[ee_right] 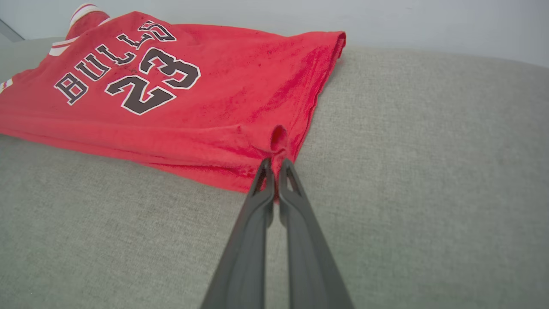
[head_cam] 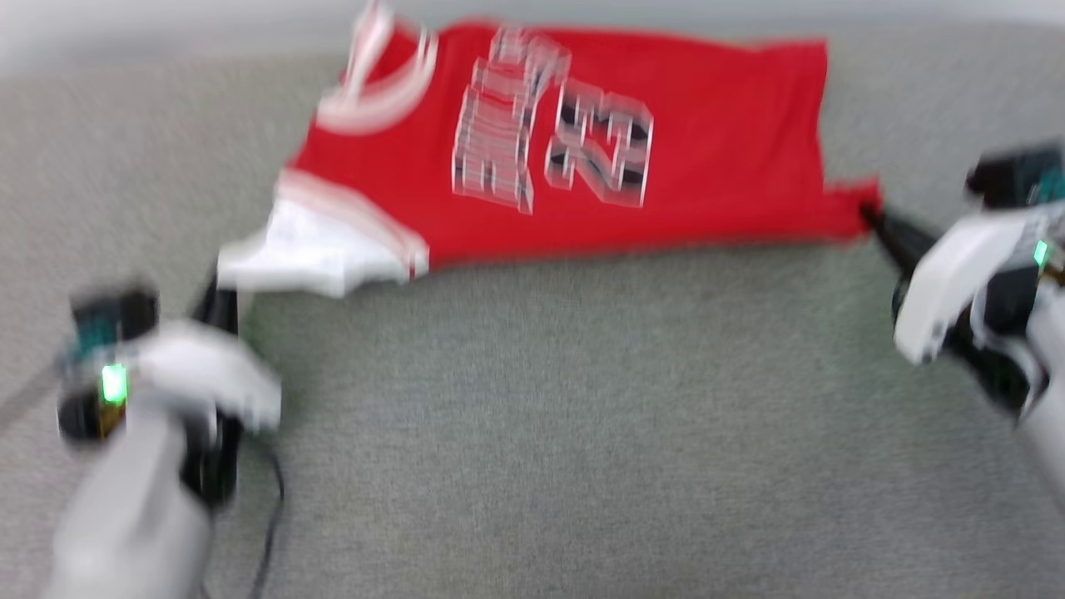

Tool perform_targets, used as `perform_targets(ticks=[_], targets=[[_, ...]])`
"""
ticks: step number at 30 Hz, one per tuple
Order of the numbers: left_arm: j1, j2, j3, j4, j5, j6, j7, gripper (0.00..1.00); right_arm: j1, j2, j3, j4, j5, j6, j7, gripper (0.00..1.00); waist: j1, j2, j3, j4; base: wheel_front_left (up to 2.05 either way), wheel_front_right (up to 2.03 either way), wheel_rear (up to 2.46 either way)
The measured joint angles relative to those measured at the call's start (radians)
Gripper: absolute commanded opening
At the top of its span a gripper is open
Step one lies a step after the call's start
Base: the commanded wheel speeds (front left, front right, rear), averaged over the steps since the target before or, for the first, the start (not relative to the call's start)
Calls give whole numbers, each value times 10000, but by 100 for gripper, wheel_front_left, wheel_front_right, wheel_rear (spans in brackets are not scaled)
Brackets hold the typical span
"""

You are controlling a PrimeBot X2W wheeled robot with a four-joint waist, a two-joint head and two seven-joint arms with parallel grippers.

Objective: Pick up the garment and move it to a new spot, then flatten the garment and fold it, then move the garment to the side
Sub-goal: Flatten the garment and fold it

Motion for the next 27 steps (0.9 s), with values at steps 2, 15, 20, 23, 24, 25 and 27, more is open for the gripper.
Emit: perform_targets(ticks=[2,15,20,23,24,25,27], targets=[[1247,79,155,-690,-222,299,2,0,729,-59,-63,-173,155,2,42,0,-1,0,-449,-32,0,0,0],[7666,1083,543,-7173,-1076,3225,2023,0,5940,-451,-1741,-1816,113,17,523,0,-3,0,-2753,-25,0,0,0],[9173,1513,734,-9254,-1363,4220,2836,0,7730,-201,-3020,-2871,-416,15,1396,0,-3,0,-3139,-40,0,0,0],[9465,1760,882,-10071,-1373,4560,3078,0,8194,127,-3889,-3670,-901,13,1981,0,0,0,-3091,-74,0,0,0],[9439,1835,895,-10251,-1375,4573,3185,0,8271,282,-4146,-3950,-1099,12,2197,0,-1,0,-3050,-83,0,0,0],[9372,1881,878,-10383,-1402,4569,3327,0,8305,430,-4383,-4178,-1269,4,2429,0,-1,0,-3000,-95,0,0,0],[9008,1965,700,-10456,-1473,4451,3693,0,8285,709,-4790,-4658,-1634,0,2888,0,0,0,-2848,-105,0,0,0]])
